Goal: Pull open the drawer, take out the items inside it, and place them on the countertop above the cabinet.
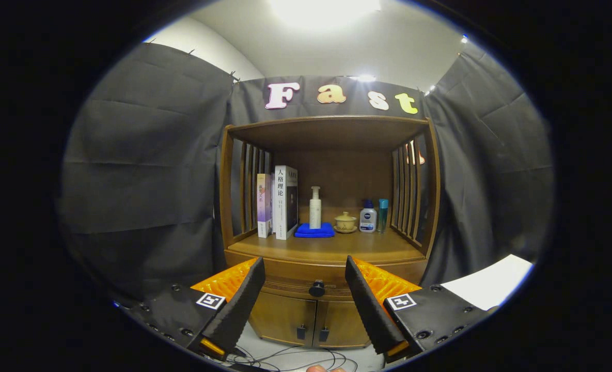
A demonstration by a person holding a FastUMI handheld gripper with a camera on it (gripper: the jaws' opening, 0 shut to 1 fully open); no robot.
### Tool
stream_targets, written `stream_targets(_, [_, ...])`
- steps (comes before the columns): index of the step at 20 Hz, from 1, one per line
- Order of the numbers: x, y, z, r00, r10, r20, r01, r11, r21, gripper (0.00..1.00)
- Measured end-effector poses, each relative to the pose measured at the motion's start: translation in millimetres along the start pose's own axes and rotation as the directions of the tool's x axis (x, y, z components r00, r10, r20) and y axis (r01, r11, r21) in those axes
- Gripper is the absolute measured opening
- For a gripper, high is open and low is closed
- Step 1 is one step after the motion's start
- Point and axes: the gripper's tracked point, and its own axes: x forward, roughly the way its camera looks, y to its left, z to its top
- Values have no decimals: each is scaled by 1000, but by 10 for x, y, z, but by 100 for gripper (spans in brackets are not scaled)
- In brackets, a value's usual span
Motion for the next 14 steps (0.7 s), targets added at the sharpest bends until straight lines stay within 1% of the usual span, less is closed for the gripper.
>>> stream_targets(9, [35, 17, -53, 1000, 8, -15, -7, 999, 40, 98])
stream_targets(14, [58, 0, -56, 999, -7, -33, 9, 998, 54, 98])
